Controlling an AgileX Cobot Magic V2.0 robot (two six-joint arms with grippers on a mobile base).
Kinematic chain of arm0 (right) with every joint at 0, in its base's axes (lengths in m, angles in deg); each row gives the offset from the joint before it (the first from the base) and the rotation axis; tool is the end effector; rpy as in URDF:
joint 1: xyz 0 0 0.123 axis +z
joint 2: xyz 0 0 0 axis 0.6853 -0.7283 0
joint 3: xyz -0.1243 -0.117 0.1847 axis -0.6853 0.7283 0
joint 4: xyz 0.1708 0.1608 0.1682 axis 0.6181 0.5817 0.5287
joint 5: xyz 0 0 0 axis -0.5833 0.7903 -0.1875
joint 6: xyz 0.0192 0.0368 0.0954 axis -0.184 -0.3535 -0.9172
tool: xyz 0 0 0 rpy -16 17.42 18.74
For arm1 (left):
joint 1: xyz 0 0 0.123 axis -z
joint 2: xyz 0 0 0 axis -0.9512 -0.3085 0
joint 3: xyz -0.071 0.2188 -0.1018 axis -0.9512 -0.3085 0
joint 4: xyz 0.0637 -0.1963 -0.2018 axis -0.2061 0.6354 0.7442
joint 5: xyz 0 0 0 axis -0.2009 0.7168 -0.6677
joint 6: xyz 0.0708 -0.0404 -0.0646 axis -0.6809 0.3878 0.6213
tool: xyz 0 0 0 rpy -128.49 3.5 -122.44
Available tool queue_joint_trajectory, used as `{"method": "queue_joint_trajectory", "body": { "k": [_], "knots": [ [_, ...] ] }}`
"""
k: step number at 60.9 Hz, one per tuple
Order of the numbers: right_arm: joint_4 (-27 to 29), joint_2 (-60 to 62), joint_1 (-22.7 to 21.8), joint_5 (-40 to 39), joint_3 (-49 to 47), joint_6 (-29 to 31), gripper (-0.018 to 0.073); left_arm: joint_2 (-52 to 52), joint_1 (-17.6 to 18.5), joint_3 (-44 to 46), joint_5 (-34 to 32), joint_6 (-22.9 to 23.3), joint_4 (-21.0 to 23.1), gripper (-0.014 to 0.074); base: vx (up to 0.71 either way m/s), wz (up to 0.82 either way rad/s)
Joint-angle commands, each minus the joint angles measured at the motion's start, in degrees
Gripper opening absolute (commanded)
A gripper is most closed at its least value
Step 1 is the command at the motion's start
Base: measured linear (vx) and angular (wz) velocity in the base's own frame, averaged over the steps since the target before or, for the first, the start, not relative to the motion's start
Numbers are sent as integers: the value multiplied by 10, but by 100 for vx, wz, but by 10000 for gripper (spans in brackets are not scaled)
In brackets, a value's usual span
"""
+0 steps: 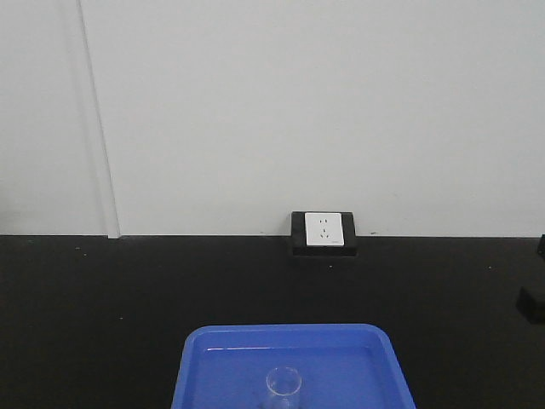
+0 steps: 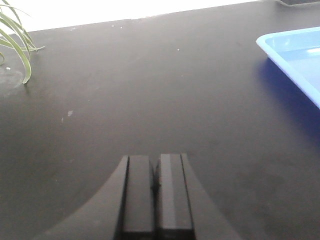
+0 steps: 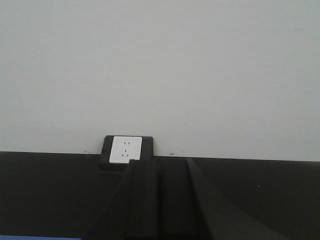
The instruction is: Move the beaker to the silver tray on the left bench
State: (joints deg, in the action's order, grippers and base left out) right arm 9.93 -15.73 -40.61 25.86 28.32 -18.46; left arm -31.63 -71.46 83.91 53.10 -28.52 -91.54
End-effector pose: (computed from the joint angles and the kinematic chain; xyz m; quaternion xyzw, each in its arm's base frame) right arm 0.2750 0.0137 0.3020 -0.0044 0.7165 0.0344 0.6967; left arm 0.1361 0.0007 0.1663 0.0292 0.8032 0.0285 0.5943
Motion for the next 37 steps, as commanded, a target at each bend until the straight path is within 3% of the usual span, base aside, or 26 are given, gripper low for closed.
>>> {"method": "queue_joint_trajectory", "body": {
  "k": [1,23,37],
  "knots": [
    [-4,6,-4,-53,-22,2,154,4,3,-11,-43,1,2,1,0,0],
    [39,6,-4,-53,-22,2,704,4,3,-11,-43,1,2,1,0,0],
    [18,-32,38,-70,-22,-52,707,4,3,-11,-43,1,2,1,0,0]
  ]
}}
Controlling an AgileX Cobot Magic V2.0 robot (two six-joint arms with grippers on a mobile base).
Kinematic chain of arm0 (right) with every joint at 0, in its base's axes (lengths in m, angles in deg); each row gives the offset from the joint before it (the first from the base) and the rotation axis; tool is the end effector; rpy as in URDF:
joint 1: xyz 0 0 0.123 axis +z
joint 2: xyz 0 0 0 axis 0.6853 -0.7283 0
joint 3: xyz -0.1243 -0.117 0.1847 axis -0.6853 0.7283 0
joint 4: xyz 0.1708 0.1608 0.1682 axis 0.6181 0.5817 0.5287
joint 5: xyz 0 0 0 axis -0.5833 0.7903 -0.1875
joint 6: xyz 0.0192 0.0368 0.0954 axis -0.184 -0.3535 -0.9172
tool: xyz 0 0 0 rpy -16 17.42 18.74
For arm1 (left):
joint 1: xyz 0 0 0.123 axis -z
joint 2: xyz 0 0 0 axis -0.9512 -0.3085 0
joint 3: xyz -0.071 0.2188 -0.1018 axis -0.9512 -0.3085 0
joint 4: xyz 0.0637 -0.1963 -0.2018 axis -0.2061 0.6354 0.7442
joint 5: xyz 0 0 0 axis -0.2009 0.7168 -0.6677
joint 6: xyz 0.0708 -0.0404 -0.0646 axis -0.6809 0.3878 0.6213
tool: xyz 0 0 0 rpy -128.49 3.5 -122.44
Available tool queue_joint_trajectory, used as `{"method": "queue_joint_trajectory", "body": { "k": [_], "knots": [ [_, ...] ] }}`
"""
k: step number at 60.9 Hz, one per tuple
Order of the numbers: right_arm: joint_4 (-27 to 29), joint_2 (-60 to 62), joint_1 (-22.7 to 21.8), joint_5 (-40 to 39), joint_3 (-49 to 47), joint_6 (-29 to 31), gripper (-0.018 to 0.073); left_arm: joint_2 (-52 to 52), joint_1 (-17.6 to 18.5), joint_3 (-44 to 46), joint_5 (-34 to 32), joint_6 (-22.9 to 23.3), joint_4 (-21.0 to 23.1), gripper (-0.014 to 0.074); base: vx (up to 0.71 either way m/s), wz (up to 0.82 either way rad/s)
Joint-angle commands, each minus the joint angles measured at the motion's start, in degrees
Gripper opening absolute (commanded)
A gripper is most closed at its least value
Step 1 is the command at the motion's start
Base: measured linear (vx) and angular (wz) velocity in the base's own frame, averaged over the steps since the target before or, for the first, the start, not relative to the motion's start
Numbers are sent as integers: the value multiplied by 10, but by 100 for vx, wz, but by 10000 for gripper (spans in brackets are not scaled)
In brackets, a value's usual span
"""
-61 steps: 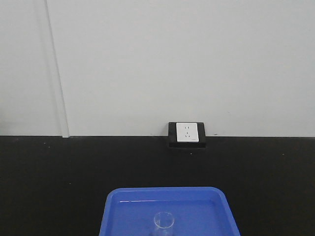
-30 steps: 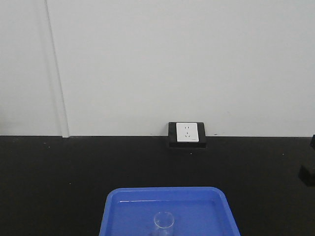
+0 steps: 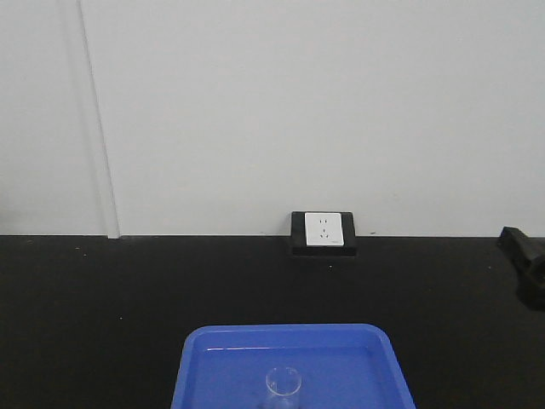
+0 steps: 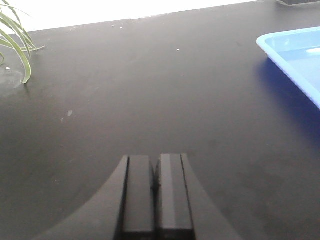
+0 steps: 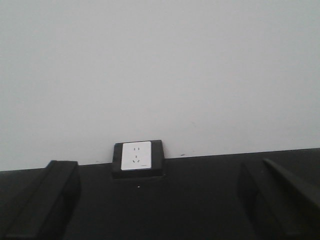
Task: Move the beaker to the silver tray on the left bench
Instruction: 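Grasp the clear glass beaker with the right gripper and lift it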
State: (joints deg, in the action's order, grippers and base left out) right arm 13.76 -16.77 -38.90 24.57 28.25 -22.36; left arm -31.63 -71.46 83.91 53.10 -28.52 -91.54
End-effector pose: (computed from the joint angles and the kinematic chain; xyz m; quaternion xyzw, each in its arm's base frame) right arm 0.2779 0.0208 0.2998 0.0371 0.7136 0.0869 0.6942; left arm 0.1361 0.0007 0.1663 0.0292 0.8032 0.0285 0.5943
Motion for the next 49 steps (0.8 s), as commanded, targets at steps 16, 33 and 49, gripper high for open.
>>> {"method": "queue_joint_trajectory", "body": {
  "k": [16,33,49],
  "knots": [
    [-119,-221,137,-94,-21,-13,620,4,3,-11,-43,1,2,1,0,0],
    [-139,-392,208,-198,-21,-13,579,4,3,-11,-43,1,2,1,0,0],
    [-139,-511,214,-354,-21,-17,579,4,3,-11,-43,1,2,1,0,0]
  ]
}}
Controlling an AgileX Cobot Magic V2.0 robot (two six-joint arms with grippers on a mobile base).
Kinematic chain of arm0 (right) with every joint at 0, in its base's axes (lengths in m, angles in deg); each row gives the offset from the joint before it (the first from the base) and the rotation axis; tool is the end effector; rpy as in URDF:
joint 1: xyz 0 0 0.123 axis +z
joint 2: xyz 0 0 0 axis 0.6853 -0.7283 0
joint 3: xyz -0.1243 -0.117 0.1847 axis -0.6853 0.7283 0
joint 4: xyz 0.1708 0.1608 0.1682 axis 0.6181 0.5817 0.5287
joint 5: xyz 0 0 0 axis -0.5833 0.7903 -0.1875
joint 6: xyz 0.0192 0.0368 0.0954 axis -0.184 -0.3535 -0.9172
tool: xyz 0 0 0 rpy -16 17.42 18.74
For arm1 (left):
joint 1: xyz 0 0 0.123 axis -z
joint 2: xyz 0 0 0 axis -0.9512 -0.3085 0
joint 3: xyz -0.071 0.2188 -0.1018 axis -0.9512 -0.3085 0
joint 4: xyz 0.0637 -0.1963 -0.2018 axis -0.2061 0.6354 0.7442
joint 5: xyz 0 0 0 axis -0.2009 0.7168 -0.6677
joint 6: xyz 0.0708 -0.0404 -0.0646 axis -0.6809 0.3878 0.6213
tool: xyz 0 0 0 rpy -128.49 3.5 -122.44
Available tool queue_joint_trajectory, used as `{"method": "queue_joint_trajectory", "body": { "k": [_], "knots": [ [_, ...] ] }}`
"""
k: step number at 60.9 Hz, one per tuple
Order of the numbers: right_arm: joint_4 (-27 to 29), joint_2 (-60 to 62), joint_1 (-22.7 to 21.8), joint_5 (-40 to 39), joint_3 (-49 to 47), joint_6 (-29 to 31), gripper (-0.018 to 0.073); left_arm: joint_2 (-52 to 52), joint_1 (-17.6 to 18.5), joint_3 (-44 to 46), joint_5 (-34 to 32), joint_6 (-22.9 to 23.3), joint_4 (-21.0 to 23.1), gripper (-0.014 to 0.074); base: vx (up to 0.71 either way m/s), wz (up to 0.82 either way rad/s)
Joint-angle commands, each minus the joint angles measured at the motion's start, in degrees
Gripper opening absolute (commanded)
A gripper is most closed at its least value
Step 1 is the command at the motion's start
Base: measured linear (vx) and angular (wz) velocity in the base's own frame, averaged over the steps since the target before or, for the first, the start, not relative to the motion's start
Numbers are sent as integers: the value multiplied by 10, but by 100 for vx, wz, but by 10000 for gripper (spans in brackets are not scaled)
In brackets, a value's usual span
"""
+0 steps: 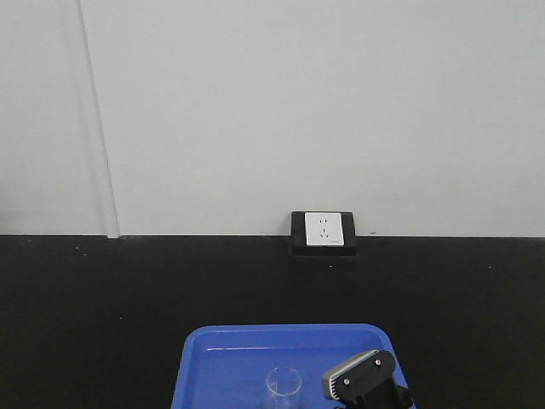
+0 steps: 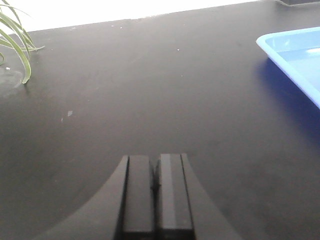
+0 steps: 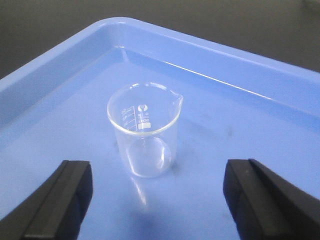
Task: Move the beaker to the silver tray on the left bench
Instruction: 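Grasp the clear glass beaker with the right gripper and lift it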
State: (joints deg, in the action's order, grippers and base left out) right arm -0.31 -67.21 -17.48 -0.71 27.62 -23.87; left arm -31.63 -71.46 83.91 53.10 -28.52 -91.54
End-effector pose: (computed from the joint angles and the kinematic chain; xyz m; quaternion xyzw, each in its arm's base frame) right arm 0.3038 0.1625 0.0580 -0.2231 0.8191 0.1747 0.4988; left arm 0.1361 0.0007 0.1663 0.0292 0.8032 0.0285 0.5943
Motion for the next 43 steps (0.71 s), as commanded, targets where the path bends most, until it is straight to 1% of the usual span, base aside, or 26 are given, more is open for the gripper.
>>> {"method": "queue_joint_trajectory", "body": {
  "k": [1,5,10,26,37,43],
  "knots": [
    [1,-13,0,-111,-15,-1,579,4,3,-11,-43,1,2,1,0,0],
    [-1,-36,0,-153,-20,-3,579,4,3,-11,-43,1,2,1,0,0],
    [-1,-65,0,-175,-37,-11,579,4,3,-11,-43,1,2,1,0,0],
    [-6,-135,0,-174,-123,-49,579,4,3,-11,-43,1,2,1,0,0],
    [-38,-173,0,-166,-170,-49,579,4,3,-11,-43,1,2,1,0,0],
    [-41,-181,0,-166,-179,-59,546,4,3,-11,-43,1,2,1,0,0]
  ]
}}
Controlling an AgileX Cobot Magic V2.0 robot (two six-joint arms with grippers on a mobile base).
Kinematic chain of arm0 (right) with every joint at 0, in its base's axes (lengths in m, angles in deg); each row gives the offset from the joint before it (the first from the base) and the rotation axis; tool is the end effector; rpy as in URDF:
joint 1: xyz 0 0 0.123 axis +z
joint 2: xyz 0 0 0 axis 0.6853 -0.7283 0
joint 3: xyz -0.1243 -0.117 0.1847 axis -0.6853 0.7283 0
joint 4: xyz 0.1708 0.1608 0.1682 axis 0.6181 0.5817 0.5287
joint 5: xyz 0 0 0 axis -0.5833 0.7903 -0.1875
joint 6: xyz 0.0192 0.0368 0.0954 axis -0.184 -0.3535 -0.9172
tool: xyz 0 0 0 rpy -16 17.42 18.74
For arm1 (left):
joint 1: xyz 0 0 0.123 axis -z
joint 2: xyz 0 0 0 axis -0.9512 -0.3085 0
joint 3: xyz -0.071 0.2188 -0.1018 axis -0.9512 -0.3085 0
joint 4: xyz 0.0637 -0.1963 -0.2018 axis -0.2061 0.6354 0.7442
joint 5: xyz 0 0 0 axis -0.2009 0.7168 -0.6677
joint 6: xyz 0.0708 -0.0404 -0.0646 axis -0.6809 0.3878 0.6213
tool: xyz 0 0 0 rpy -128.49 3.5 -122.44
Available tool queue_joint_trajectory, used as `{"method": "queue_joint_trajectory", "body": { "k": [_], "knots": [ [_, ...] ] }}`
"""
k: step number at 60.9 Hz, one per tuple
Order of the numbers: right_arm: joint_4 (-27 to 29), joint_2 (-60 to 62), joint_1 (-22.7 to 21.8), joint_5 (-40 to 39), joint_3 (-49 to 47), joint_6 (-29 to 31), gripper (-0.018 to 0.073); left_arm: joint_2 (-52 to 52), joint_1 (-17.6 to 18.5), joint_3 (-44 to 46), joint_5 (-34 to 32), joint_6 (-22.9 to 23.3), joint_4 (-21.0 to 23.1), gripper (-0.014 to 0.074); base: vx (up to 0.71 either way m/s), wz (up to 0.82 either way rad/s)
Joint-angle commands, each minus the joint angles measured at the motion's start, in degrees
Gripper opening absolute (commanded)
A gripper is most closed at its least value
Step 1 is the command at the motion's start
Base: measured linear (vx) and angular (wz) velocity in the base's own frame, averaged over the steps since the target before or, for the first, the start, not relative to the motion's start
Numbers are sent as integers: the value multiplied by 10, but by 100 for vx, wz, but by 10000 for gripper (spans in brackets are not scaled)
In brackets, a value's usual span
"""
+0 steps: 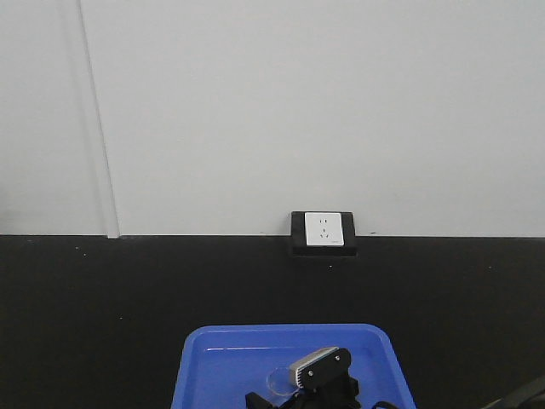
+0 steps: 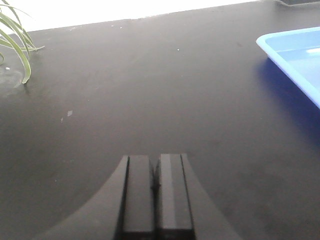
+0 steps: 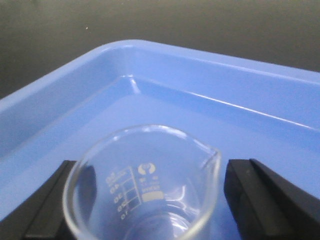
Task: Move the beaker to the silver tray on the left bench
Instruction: 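Grasp the clear glass beaker with the right gripper and lift it, then hold the beaker in the right gripper while driving to the silver tray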
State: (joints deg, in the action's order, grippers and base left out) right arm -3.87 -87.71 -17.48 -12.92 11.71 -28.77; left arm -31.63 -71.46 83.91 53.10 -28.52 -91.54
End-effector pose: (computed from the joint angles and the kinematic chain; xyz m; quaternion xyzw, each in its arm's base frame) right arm 0.3513 0.1948 0.0083 -0.2115 0.7854 0.2364 0.5315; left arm 0.1361 0.0007 0.1663 0.0292 0.8032 0.0285 0.5943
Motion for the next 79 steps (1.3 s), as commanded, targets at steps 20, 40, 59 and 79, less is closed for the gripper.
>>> {"method": "queue_joint_trajectory", "body": {
  "k": [20,40,59,79],
  "knots": [
    [-10,65,0,-39,-14,-65,-17,4,3,-11,-43,1,2,1,0,0],
    [-10,329,-2,173,36,-65,-14,4,3,-11,-43,1,2,1,0,0],
    [-10,644,-2,532,134,-50,-14,4,3,-11,-43,1,2,1,0,0],
    [-10,903,-2,533,316,-50,-14,4,3,-11,-43,1,2,1,0,0]
  ]
}}
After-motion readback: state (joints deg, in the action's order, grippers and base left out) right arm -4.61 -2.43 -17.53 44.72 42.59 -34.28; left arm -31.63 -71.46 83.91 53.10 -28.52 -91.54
